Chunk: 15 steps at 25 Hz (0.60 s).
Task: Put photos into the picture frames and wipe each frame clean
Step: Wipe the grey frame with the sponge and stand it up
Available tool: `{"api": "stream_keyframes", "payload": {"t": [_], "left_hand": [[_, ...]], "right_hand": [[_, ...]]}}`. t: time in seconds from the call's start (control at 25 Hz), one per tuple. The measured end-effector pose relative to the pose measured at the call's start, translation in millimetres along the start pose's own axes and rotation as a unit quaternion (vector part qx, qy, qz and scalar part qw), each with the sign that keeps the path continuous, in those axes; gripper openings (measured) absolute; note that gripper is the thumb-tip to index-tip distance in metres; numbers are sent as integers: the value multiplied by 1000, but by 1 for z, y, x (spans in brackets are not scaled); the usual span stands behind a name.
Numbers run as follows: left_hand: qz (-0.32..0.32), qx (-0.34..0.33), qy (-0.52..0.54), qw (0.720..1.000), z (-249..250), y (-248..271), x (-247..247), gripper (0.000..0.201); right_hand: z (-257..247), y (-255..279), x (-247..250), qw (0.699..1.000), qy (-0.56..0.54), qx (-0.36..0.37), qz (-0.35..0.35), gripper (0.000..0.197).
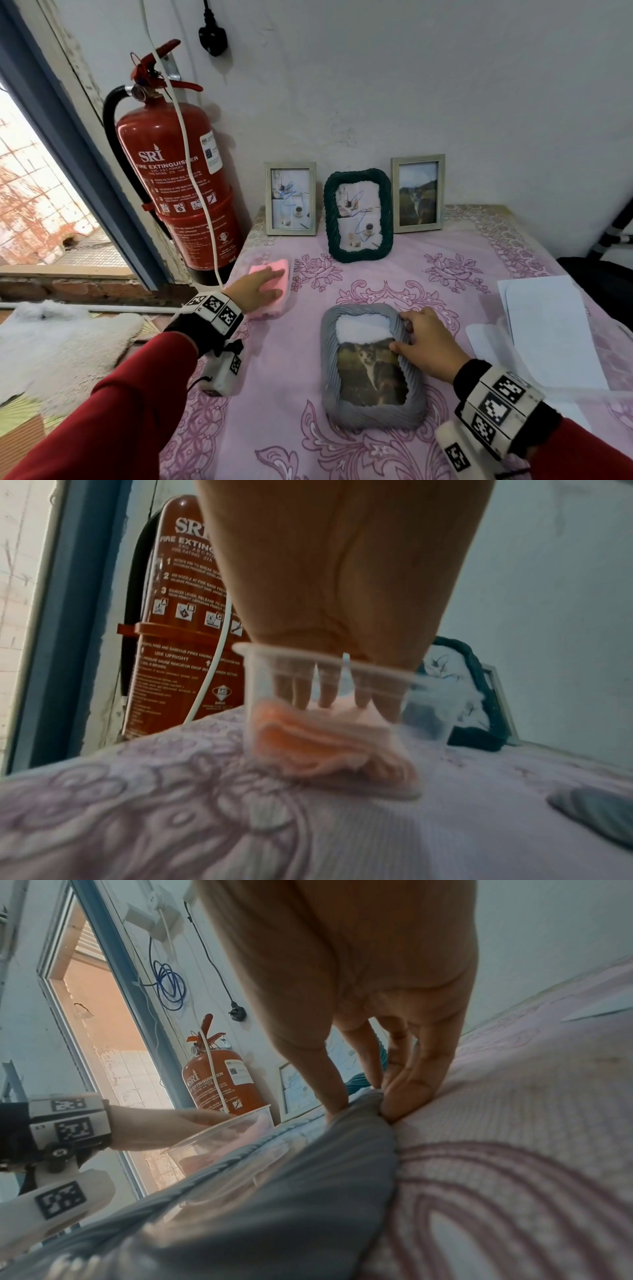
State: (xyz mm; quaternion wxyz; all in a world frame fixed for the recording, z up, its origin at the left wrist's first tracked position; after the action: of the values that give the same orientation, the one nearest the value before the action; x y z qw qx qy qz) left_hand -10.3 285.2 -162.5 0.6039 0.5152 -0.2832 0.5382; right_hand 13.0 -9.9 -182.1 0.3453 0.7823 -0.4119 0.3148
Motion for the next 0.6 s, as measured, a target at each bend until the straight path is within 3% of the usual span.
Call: {"api": "stream_keyframes", "payload": {"t": [0.16,0.4,0.52,0.6], "left_hand": [[-42,47,12,998,-1,5,-9,48],[-89,10,-18,996,5,17,-18,55],[-76,16,4,997,5,25,-14,56],[-25,21,27,999,6,31,-6,54]], "right_hand": [[1,-1,0,1000,-6,0,-2,63],[2,-3,-1,1000,-18,0,0,63],[2,-3,-1,1000,-8,2,2,63],[2,-3,-1,1000,-5,4,3,64]]}}
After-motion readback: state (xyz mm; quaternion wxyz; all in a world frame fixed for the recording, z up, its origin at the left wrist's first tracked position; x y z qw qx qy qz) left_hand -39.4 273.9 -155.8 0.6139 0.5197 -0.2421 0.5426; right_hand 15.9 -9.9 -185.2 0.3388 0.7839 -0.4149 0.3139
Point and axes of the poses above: each hand's wrist, its own y-axis away from the middle knuckle, its own x-axis out of the back of the hand, z = x × y, the point moved 8 cm from there along -y, towards the middle knuckle, and after that the axes turned 6 degrees about -z, right-handed, at the moved point
